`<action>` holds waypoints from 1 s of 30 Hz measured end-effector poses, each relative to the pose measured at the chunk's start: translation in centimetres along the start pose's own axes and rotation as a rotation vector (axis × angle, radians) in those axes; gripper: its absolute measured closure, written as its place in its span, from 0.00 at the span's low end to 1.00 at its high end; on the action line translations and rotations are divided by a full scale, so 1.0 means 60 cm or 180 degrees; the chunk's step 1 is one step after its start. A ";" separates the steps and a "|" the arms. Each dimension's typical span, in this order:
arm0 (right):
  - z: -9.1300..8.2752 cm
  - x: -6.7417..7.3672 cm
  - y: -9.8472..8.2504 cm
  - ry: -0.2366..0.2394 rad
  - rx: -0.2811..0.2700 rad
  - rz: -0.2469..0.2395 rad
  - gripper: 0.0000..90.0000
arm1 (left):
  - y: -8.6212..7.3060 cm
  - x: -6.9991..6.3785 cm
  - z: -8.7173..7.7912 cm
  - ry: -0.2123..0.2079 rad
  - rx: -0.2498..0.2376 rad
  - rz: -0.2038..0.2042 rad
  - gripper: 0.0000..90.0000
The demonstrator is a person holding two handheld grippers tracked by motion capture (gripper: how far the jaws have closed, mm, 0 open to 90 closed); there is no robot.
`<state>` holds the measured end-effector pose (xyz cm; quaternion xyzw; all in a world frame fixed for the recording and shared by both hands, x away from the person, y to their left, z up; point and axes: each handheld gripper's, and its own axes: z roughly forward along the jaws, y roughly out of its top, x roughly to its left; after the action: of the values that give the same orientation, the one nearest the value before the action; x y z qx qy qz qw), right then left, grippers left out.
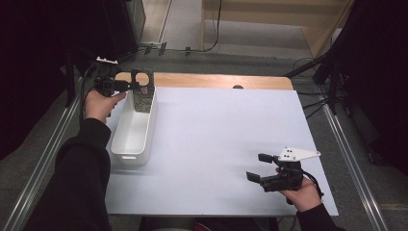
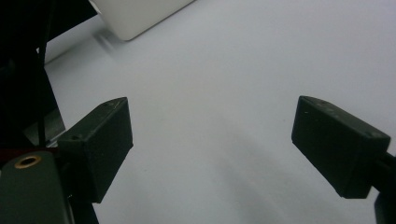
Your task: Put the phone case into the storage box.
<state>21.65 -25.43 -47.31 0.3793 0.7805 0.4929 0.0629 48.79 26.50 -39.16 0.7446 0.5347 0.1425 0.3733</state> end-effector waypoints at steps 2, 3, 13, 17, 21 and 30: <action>0.000 0.000 0.001 -0.0009 -0.0001 -0.0010 0.13 | -0.004 0.000 -0.005 0.0023 0.0013 -0.0003 0.39; 0.001 -0.001 0.001 -0.0009 -0.0005 -0.0016 0.13 | -0.007 0.001 -0.006 0.0005 0.0006 -0.0014 0.39; 0.003 -0.004 0.007 0.0002 -0.0018 -0.0011 0.13 | -0.021 0.003 -0.026 -0.0095 0.0115 -0.0075 0.39; 0.006 -0.004 0.009 0.0004 -0.0012 -0.0038 0.13 | -0.022 -0.001 -0.037 -0.0146 0.0128 -0.0060 0.39; 0.009 -0.005 0.012 0.0017 -0.0009 -0.0057 0.13 | -0.023 -0.012 -0.045 -0.0246 0.0095 -0.0013 0.39; 0.011 -0.008 0.015 0.0017 0.0003 -0.0049 0.13 | -0.030 -0.046 -0.057 -0.0465 0.0089 0.0245 0.39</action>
<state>22.78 -25.04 -47.04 0.3719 0.7838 0.4931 0.0644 44.37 25.68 -37.58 0.7782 0.4789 0.0946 0.3952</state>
